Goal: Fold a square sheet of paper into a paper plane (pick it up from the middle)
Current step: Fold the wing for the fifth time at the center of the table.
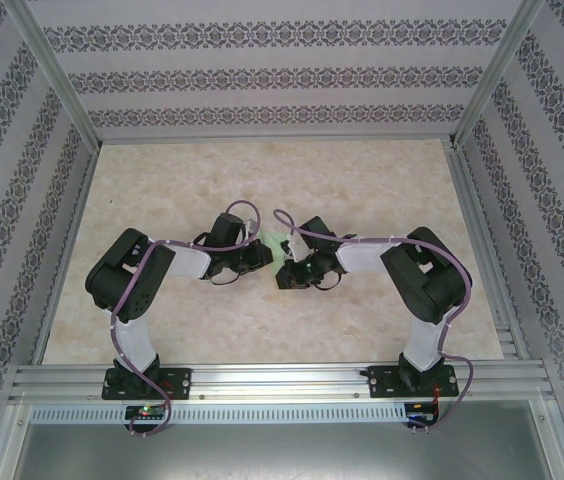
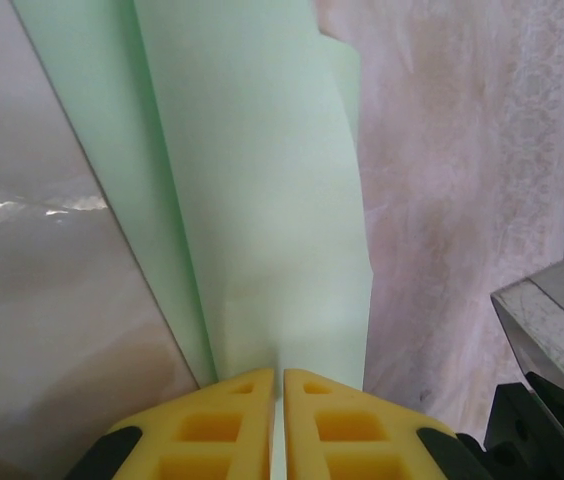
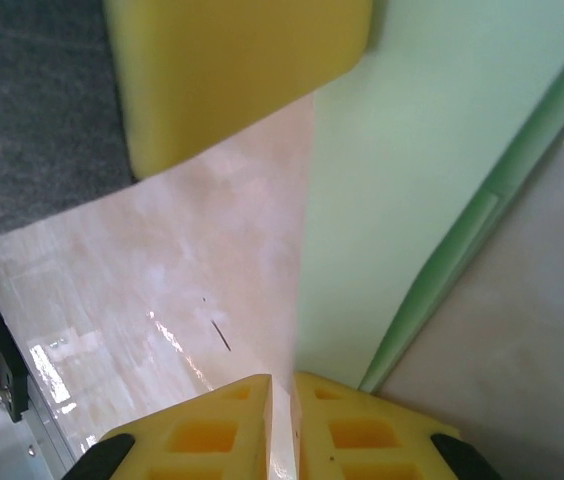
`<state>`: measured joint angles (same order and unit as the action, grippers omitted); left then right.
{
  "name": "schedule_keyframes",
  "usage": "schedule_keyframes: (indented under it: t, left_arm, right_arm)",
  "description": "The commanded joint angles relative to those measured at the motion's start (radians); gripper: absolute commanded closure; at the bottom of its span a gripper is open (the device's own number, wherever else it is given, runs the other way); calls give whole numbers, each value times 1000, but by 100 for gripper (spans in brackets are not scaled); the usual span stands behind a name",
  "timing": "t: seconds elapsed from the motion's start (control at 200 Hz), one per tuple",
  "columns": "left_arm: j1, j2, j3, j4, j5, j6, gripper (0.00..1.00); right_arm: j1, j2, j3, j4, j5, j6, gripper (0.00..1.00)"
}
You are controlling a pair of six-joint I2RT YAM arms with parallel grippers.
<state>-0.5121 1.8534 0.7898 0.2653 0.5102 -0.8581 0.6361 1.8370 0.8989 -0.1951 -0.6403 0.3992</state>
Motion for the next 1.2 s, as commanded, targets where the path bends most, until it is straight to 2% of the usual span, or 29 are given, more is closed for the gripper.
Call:
schedule_keyframes:
  t: [0.0,0.709,0.984,1.194]
  left_arm:
    - [-7,36,-34,-130,-112,-6,88]
    - [-6,64,26,-267,-163,20,89]
    - [-6,-32,105,-375,-210,84,88]
    - [-6,-128,81,-283,-142,99,86]
  right_arm:
    - [35,-16,-29,-158,33,-52,86]
    - [51,-39,-62,-210,104,-81,86]
    - [35,-27,-56,-214,110,-88,86]
    - [19,9,-11,-229,113,-128,86]
